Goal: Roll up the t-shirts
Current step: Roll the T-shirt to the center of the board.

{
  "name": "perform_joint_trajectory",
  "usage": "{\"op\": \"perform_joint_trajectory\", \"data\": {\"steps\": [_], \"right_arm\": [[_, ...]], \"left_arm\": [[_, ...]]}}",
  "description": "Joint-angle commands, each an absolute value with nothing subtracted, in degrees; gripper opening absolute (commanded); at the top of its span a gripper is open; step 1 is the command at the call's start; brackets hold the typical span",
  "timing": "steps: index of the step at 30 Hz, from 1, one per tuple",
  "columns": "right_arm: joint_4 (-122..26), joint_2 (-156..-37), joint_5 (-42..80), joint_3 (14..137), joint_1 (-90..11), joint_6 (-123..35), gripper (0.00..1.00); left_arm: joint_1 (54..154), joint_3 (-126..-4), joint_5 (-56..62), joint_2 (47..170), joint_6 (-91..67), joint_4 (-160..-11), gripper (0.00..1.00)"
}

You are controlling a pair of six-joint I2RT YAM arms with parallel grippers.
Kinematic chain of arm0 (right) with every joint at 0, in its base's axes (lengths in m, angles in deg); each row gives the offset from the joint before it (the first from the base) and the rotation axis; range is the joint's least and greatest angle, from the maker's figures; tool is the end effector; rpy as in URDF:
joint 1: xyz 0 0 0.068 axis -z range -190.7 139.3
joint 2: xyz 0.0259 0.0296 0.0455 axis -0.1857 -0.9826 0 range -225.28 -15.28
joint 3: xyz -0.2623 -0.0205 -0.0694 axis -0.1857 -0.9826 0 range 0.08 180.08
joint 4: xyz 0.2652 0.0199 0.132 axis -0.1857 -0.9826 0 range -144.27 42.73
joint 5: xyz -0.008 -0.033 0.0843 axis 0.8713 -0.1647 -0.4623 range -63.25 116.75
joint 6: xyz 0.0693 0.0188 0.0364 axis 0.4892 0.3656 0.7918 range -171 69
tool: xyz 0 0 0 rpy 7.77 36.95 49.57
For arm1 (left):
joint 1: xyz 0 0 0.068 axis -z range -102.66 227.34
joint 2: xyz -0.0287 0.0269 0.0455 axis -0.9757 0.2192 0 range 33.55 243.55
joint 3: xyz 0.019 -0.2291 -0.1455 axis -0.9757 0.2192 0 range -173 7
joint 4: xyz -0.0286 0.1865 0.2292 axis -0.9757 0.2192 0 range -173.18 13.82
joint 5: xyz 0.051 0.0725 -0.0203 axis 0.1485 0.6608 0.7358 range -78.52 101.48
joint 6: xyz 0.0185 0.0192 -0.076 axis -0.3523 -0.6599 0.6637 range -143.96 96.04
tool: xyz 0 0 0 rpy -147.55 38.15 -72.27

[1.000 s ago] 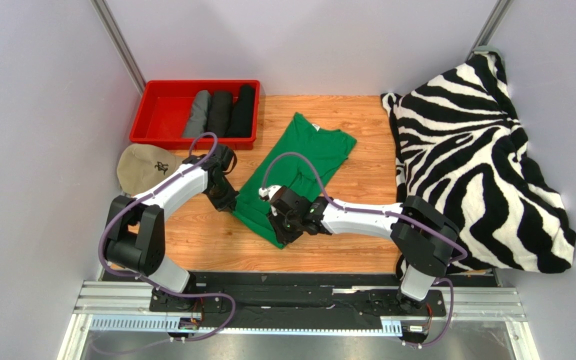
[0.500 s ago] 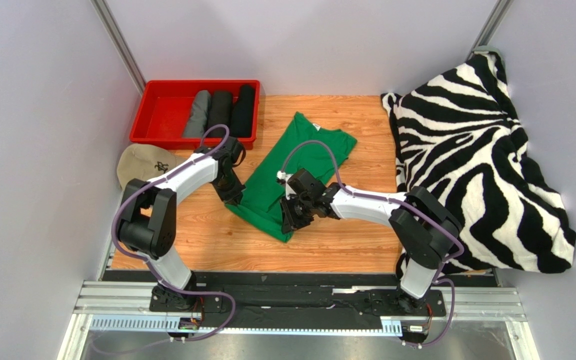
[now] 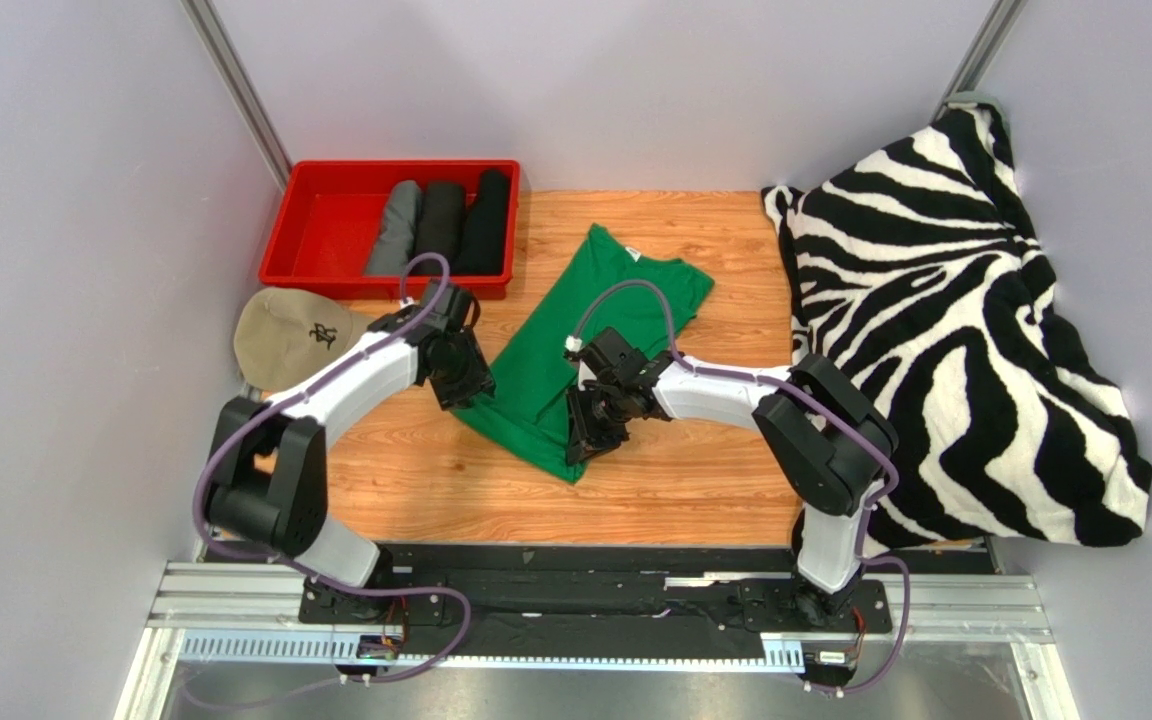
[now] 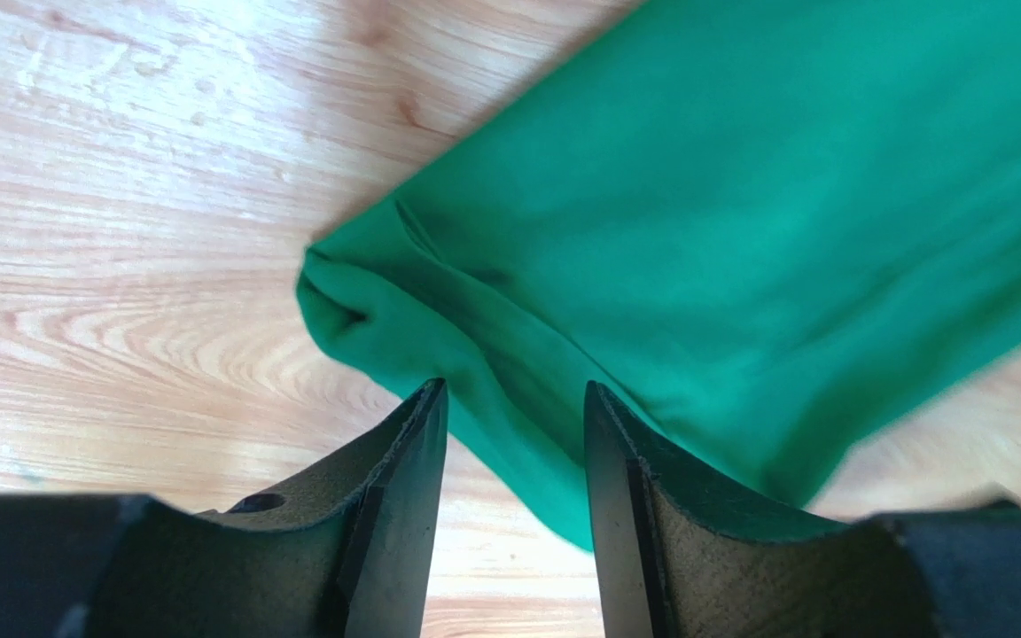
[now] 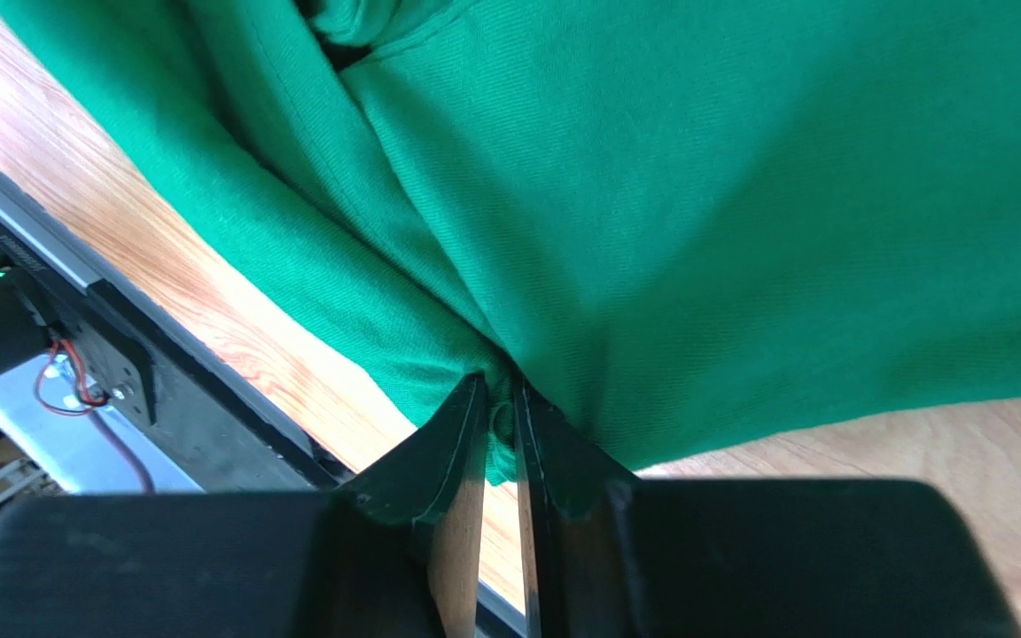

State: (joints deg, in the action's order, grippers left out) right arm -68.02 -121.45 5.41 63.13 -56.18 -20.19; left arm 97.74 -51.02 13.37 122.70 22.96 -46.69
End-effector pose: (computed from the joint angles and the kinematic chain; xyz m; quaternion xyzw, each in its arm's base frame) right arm 0.2636 0.3041 0.0925 -0.1637 0.9441 0.2791 0.0633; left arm 0.3228 -0.1175 0.1492 -0.2280 0.9540 -0.0941 0.1705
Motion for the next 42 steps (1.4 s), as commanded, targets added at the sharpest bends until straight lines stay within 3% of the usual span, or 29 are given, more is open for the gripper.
{"op": "perform_joint_trajectory", "data": {"steps": [1,7,12,18,27,42], "right_arm": [[-70.8,-123.4,5.1,65.3,-55.4,-19.1,0.17],[-71.4,-124.6,3.8,65.8,-55.0,-18.4,0.17],[-72.5,-125.2,3.6,66.8,-55.0,-18.3,0.17],[-73.6,-125.8,3.9,67.9,-54.9,-18.4,0.17],[-75.6,-125.5,4.0,69.6,-54.9,-18.5,0.16],[-78.6,-125.4,4.4,72.4,-54.8,-18.7,0.16]], "left_arm": [[97.9,-45.8,9.4,110.8,20.8,-54.2,0.51],[98.0,-35.1,6.5,96.7,24.5,-57.9,0.51],[99.3,-27.5,4.5,92.3,29.4,-60.4,0.51],[102.7,-22.3,3.6,94.8,35.4,-70.9,0.51],[108.3,-19.0,11.3,96.2,46.3,-73.1,0.59],[110.2,-22.0,19.5,100.0,51.0,-68.6,0.55]]}}
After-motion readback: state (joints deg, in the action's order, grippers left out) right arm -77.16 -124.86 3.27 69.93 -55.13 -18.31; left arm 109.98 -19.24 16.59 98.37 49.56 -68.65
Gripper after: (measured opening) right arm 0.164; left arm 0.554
